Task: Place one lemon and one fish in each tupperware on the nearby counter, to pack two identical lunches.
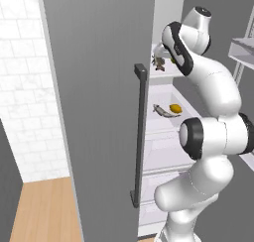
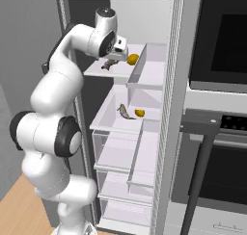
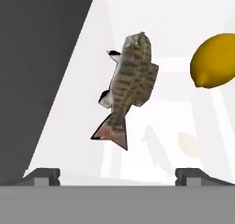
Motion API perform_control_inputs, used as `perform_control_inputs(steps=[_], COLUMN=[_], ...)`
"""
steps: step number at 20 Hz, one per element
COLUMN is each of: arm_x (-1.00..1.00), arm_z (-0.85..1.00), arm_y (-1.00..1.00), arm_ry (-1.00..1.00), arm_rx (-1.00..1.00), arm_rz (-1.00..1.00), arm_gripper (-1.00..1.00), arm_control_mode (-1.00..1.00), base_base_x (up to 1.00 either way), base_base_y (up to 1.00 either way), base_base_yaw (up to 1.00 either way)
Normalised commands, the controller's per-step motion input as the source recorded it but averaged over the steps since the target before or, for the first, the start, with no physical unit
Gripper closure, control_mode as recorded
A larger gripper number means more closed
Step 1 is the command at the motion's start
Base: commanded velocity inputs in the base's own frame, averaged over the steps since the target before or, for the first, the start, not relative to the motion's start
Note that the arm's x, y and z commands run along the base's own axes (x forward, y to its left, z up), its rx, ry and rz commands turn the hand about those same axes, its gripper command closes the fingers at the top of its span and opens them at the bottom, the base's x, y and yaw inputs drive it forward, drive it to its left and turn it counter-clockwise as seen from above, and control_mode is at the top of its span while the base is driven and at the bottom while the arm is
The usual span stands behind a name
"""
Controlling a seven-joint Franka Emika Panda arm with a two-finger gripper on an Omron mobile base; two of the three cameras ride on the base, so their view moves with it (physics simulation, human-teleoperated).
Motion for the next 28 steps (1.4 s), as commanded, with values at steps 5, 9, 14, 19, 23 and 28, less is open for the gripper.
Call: perform_control_inputs(steps=[5, 9, 14, 19, 23, 28], arm_x=[0.37, 0.53, 0.58, 0.44, 0.36, 0.06], arm_z=[-0.39, -0.35, -0.20, -0.26, -0.39, -0.73], arm_y=[0.00, 0.02, 0.09, 0.14, 0.01, 0.00], arm_ry=[0.00, 0.00, 0.00, 0.00, 0.00, 0.00], arm_rx=[0.00, 0.00, 0.00, 0.00, 0.00, 0.00], arm_rz=[0.00, 0.00, 0.00, 0.00, 0.00, 0.00], arm_gripper=[-1.00, -1.00, -1.00, -1.00, -1.00, 1.00], arm_control_mode=[-1.00, -1.00, -1.00, -1.00, -1.00, -1.00], base_base_x=[0.00, 0.00, 0.00, 0.00, 0.00, 0.00], base_base_y=[0.00, 0.00, 0.00, 0.00, 0.00, 0.00], base_base_yaw=[0.00, 0.00, 0.00, 0.00, 0.00, 0.00])
